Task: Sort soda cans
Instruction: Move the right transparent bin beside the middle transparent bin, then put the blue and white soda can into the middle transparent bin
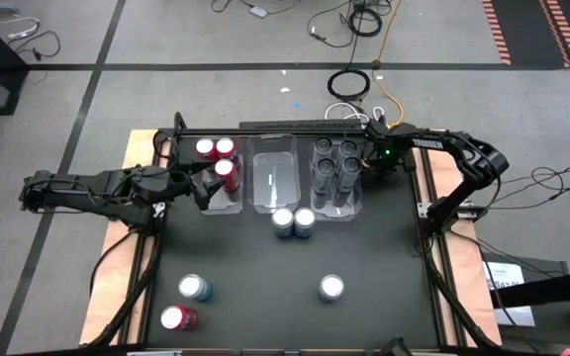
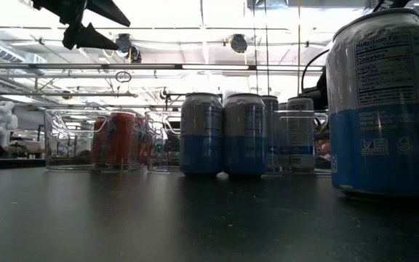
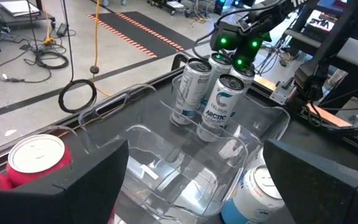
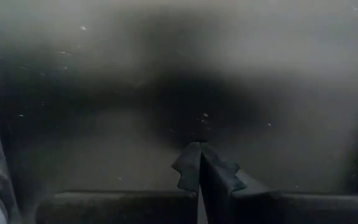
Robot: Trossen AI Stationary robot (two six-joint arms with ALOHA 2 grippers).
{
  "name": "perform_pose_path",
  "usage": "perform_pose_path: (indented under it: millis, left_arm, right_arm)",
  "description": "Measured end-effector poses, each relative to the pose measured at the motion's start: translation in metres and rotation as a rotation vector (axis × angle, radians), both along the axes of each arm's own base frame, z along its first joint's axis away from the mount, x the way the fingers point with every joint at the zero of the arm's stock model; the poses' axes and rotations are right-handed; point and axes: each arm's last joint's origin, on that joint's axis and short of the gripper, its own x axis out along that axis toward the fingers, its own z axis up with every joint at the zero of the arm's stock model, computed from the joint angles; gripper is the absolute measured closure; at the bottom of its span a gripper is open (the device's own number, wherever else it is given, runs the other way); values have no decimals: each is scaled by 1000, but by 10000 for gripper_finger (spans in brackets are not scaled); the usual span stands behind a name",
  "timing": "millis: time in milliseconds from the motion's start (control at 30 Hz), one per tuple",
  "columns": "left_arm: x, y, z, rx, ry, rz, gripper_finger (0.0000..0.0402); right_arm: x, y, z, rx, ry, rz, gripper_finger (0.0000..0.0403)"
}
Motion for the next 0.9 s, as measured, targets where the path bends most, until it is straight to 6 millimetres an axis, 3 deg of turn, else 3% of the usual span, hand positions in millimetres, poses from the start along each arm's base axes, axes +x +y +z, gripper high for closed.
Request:
perform_pose_path:
  millis: [300,667,900]
  left_arm:
    - [0,0,0,0,0,-1,20]
    - [0,0,0,-6,1,-17,20]
    - [0,0,0,-5,2,-18,20]
  right_arm:
    - [14,-5,5,-30,-122,6,403]
    - [4,5,6,47,-20,-7,403]
    - [-9,19,29,73,6,-9,403]
